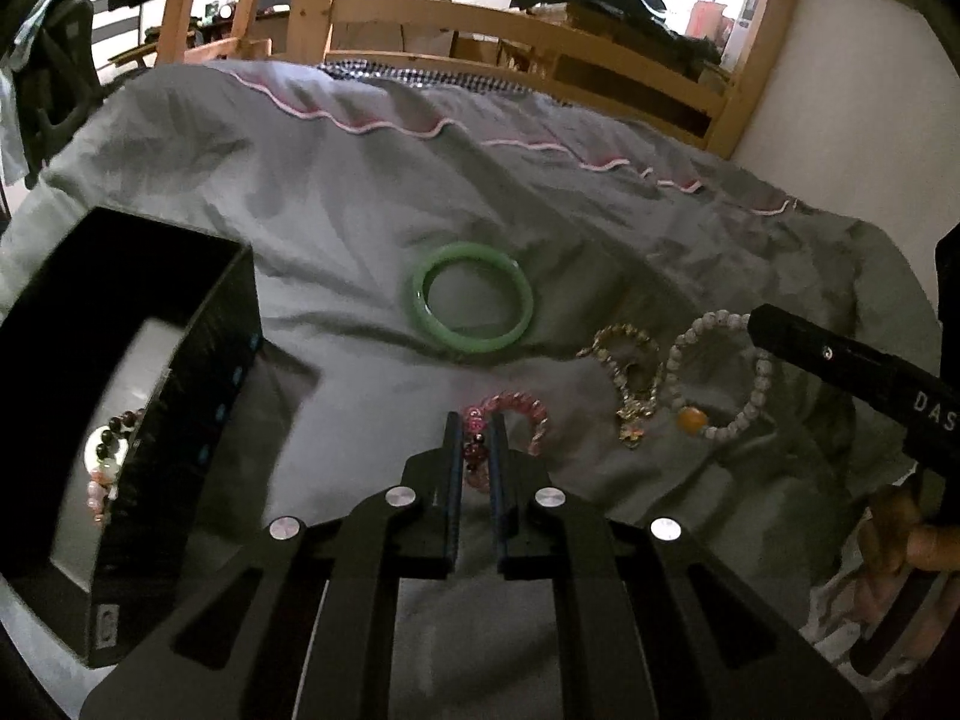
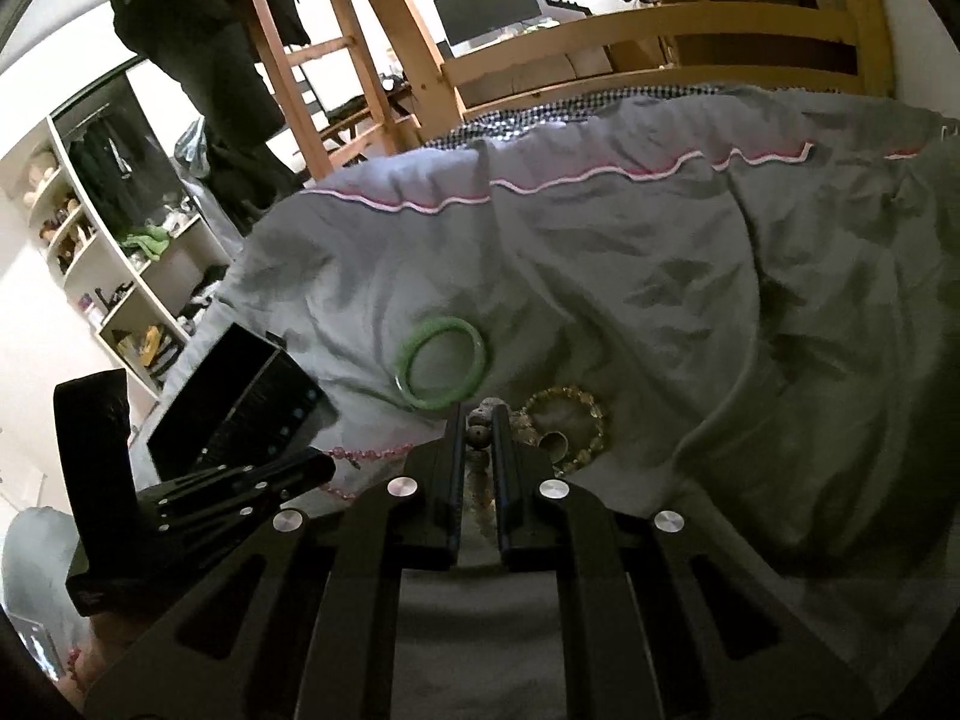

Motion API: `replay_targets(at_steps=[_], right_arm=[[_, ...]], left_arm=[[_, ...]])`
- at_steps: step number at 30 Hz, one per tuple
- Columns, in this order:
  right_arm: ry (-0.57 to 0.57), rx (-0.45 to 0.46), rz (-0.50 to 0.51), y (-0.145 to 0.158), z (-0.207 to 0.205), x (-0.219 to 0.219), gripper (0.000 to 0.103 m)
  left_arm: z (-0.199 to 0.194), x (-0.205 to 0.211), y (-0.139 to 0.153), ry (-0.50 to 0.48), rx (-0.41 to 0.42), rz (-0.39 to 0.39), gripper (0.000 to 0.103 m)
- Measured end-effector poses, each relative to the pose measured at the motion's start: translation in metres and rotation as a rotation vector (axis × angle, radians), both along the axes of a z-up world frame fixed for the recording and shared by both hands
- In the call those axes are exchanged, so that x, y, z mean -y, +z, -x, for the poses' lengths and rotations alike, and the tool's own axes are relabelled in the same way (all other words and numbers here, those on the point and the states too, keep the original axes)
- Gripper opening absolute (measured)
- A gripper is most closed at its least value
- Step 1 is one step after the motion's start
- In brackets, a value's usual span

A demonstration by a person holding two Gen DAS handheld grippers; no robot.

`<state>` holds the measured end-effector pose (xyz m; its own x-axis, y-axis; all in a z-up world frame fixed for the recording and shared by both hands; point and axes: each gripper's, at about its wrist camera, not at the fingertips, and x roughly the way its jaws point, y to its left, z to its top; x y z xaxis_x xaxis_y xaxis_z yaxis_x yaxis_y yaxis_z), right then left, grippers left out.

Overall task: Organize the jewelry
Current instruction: 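Lift the pink bracelet with the left tool while the right tool grasps the white bracelet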

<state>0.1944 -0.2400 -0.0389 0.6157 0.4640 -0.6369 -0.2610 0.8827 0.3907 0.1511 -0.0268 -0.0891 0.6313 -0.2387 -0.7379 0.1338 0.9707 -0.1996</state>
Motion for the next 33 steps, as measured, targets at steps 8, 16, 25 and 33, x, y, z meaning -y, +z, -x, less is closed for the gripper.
replay_targets(at_steps=[8,16,25,33], right_arm=[[-0.005,0.008,0.009,0.018,0.016,0.003,0.009],[-0.004,0.014,0.016,0.037,0.036,0.002,0.009],[0.009,0.022,0.021,0.05,0.051,-0.006,0.009],[0.055,0.042,0.033,0.064,0.055,-0.03,0.009]], left_arm=[[0.013,-0.002,0.017,0.015,0.003,0.009,0.008],[0.032,-0.008,0.035,0.022,-0.001,0.002,0.008],[0.05,-0.016,0.053,0.029,-0.001,0.007,0.008],[0.058,-0.028,0.076,0.058,0.028,0.009,0.008]])
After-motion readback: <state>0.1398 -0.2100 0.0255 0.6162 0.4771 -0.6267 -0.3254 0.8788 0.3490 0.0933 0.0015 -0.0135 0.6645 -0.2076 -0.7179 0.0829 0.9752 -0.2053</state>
